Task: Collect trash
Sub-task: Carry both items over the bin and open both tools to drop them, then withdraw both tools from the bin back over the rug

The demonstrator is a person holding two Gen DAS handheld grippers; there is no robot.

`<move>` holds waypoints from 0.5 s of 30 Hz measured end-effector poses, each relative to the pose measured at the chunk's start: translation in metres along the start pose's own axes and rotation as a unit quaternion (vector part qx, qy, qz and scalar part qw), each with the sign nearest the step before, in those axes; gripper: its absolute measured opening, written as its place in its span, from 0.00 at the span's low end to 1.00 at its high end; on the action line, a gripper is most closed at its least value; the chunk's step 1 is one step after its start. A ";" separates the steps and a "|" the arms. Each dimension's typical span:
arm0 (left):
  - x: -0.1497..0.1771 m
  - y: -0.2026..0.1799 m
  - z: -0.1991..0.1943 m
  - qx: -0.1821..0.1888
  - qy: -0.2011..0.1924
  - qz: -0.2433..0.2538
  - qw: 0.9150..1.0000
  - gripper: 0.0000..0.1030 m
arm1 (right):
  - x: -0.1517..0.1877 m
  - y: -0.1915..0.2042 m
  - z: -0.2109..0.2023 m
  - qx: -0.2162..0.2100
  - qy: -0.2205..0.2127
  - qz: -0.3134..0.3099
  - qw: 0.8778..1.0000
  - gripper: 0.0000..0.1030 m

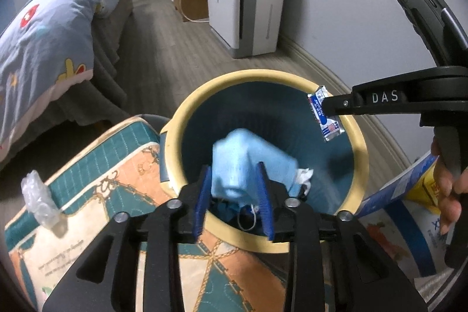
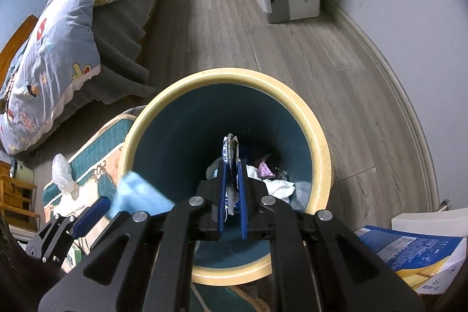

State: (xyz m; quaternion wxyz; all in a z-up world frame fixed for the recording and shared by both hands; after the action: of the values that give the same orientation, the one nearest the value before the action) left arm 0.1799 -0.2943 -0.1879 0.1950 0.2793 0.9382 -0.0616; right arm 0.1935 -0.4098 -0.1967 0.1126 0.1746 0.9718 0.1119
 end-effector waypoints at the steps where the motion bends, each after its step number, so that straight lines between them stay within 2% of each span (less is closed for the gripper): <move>1: 0.001 0.001 0.000 -0.002 0.000 -0.002 1.000 0.44 | 0.000 0.000 -0.001 0.001 -0.001 0.002 1.000 0.19; 2: 0.001 0.003 -0.001 -0.004 -0.002 -0.003 1.000 0.49 | 0.000 0.000 -0.002 0.000 -0.004 0.003 1.000 0.24; 3: 0.001 0.004 -0.003 -0.005 -0.004 -0.004 1.000 0.51 | -0.001 0.000 -0.003 0.001 -0.007 0.004 1.000 0.34; 4: 0.001 0.005 -0.004 -0.007 -0.005 -0.005 1.000 0.54 | -0.001 0.001 -0.005 0.001 -0.010 0.005 1.000 0.41; 6: 0.002 0.008 -0.004 -0.009 -0.005 -0.008 1.000 0.58 | -0.003 0.002 -0.007 0.002 -0.013 0.005 1.000 0.47; 8: 0.003 0.011 -0.006 -0.012 -0.007 -0.011 1.000 0.71 | -0.003 0.004 -0.009 0.002 -0.015 0.005 1.000 0.60; 9: 0.003 0.012 -0.007 -0.015 -0.008 -0.013 1.000 0.73 | -0.003 0.005 -0.010 0.003 -0.017 0.004 1.000 0.68; 13: 0.006 0.018 -0.013 -0.022 -0.013 -0.017 1.000 0.81 | -0.004 0.012 -0.017 -0.001 -0.025 0.002 1.000 0.84; 15: 0.007 0.021 -0.017 -0.028 -0.015 -0.016 0.999 0.85 | -0.004 0.015 -0.020 -0.004 -0.026 0.003 1.000 0.88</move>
State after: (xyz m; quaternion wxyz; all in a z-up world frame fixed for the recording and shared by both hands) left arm 0.1800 -0.2696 -0.1758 0.2157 0.2576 0.9409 -0.0429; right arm 0.1962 -0.4011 -0.1735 0.1382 0.1802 0.9675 0.1111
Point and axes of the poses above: each gripper's, at about its wrist camera, not at the fingertips, and z roughly the way its jaws point, y to its left, x to its underside, the point moved 10 cm from there along z, roughly the way its jaws point, and after that the axes turned 14 degrees about y, right-handed, at the moved point
